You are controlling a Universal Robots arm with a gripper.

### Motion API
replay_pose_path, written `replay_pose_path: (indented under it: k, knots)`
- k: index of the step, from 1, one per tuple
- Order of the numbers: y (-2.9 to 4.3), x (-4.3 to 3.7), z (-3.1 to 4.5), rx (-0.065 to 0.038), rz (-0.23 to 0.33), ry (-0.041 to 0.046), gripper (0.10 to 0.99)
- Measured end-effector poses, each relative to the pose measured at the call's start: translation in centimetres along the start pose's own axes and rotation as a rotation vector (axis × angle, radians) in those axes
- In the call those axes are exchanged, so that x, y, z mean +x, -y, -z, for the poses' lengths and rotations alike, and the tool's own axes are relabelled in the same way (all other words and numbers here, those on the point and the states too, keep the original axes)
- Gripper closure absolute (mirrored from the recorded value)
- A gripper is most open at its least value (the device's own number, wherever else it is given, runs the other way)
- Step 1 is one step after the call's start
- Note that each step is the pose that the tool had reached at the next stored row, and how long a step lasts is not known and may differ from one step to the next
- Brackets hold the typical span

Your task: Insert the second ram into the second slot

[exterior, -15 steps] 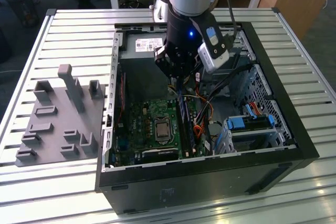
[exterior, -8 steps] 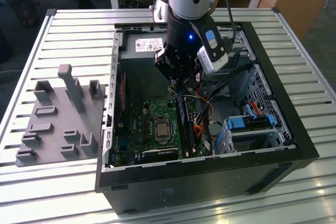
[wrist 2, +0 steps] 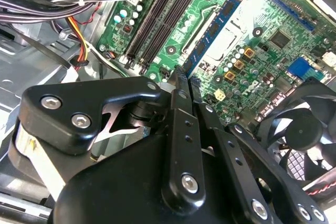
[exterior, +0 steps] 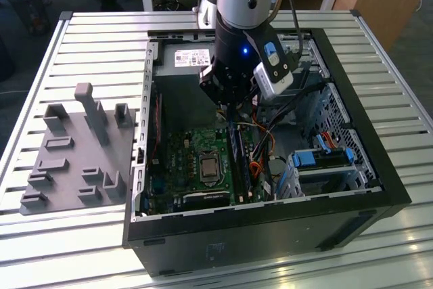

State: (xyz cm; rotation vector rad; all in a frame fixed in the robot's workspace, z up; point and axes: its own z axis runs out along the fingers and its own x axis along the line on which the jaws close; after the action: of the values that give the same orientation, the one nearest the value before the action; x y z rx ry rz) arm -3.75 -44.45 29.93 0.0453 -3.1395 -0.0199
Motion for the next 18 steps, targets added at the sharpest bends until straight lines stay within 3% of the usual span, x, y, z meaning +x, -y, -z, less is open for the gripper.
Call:
replay_pose_path:
  k: [11,18]
  knots:
    - [0.06,0.13,-0.67,-0.001,0.000,0.0017,0.949]
    - [0.06,0.16,-0.98,-0.008,0.000,0.0009,0.949]
